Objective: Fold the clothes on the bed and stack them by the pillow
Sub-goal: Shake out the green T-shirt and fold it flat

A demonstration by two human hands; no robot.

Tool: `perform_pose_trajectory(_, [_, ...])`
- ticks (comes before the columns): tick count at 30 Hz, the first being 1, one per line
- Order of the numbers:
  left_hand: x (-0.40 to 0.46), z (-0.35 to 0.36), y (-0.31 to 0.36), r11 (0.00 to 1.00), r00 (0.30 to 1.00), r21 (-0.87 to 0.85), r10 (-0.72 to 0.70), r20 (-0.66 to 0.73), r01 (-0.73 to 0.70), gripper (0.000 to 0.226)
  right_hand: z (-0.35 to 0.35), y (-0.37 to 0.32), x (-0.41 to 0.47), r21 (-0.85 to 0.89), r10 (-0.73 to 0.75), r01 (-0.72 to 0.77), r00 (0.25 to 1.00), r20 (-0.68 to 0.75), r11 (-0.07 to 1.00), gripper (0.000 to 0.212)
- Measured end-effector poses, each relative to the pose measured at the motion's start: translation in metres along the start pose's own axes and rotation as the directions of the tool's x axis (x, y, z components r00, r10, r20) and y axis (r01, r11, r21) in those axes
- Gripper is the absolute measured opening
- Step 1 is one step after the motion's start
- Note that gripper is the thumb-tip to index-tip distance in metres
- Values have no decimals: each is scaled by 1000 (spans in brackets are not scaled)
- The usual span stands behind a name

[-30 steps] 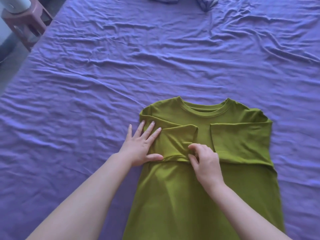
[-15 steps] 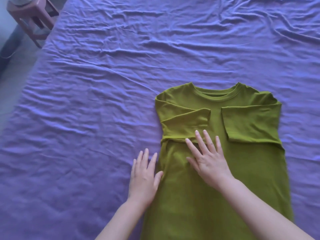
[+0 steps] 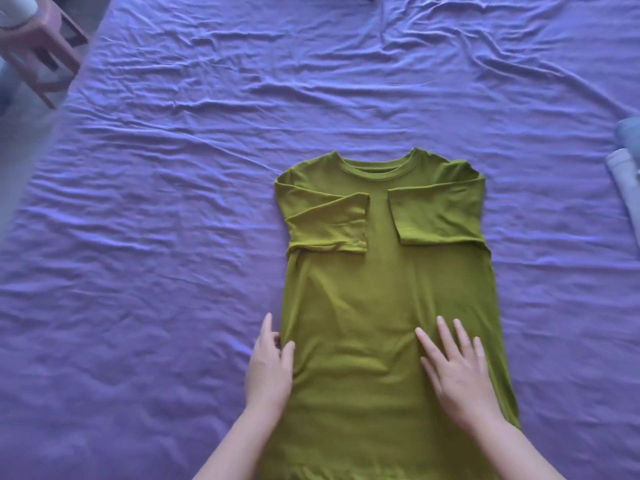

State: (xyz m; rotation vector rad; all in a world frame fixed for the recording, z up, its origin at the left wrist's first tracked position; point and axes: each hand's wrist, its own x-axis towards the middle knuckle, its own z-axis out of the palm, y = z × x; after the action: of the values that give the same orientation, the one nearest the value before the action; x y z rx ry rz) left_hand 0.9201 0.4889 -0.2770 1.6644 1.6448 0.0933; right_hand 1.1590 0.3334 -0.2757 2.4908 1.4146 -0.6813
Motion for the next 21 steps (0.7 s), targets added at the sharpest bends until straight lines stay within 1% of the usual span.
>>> perform_pose_trajectory(1, [1, -1, 5, 996, 998, -56, -64, -3, 64, 57, 7, 11, 0, -26, 23, -23, 999, -25, 999, 89])
perform_pose_trajectory(2, [3, 0, 8, 996, 996, -20, -83, 22, 83, 48, 13, 22, -1, -44, 23, -24, 1000, -13, 999, 92])
perform_pose_trajectory(3, [4, 2, 7, 994, 994, 67, -88, 57, 84, 37, 19, 32, -4, -47, 13, -13, 1000, 6, 999, 85])
perform_pose_trajectory(4, [2, 1, 4, 978, 991, 187, -110, 76, 94, 29, 24, 43, -9, -44, 17, -16, 1000, 25, 999, 68])
perform_pose_trajectory(5, [0, -2, 0, 951, 988, 287, -139, 60, 116, 28, 29, 53, -15, -62, 37, -34, 998, 48, 998, 53])
perform_pose_trajectory(6, [-3, -6, -7, 933, 988, 331, -155, 26, 138, 29, 33, 62, -20, -72, 62, -58, 997, 51, 996, 51])
perform_pose_trajectory(8, [-9, -15, -21, 943, 981, 272, -179, -76, 193, 32, 38, 71, -29, -89, 88, -86, 996, 23, 992, 56])
perform_pose_trajectory(9, [-12, -18, -25, 956, 979, 216, -180, -96, 197, 33, 41, 72, -32, -98, 94, -92, 995, 18, 991, 56])
perform_pose_trajectory(10, [-14, -19, -27, 971, 982, 156, -171, -84, 182, 33, 40, 70, -36, -100, 89, -86, 996, 22, 991, 56])
perform_pose_trajectory(11, [-18, -17, -27, 981, 987, 111, -154, -41, 158, 34, 41, 66, -41, -89, 81, -78, 996, 27, 993, 55])
perform_pose_trajectory(13, [-28, -9, -28, 985, 985, 76, -160, 65, 155, 44, 40, 54, -55, -52, 68, -68, 998, -3, 996, 58])
perform_pose_trajectory(14, [-33, -4, -31, 981, 979, 77, -183, 96, 176, 50, 37, 49, -62, 9, 95, -95, 995, -34, 995, 64])
perform_pose_trajectory(15, [-38, 0, -35, 975, 973, 88, -210, 92, 202, 52, 40, 48, -69, 96, 123, -116, 990, -73, 989, 68])
perform_pose_trajectory(16, [-42, 3, -40, 970, 970, 98, -231, 69, 224, 47, 42, 48, -77, 168, 152, -133, 982, -108, 977, 60])
perform_pose_trajectory(17, [-45, 4, -45, 967, 969, 91, -244, 47, 240, 38, 48, 51, -85, 212, 189, -153, 969, -161, 965, 42])
perform_pose_trajectory(18, [-49, 6, -48, 968, 969, 69, -245, 35, 242, 31, 55, 53, -90, 244, 225, -169, 948, -224, 955, 33])
perform_pose_trajectory(19, [-53, 7, -51, 973, 973, 42, -230, 32, 229, 29, 61, 57, -93, 290, 263, -186, 931, -252, 939, 42])
perform_pose_trajectory(20, [-57, 8, -53, 977, 977, 15, -214, 23, 213, 32, 65, 61, -96, 366, 294, -191, 923, -249, 911, 48])
perform_pose_trajectory(21, [-60, 7, -56, 978, 978, -10, -207, -5, 207, 35, 68, 65, -100, 420, 311, -188, 919, -244, 888, 50])
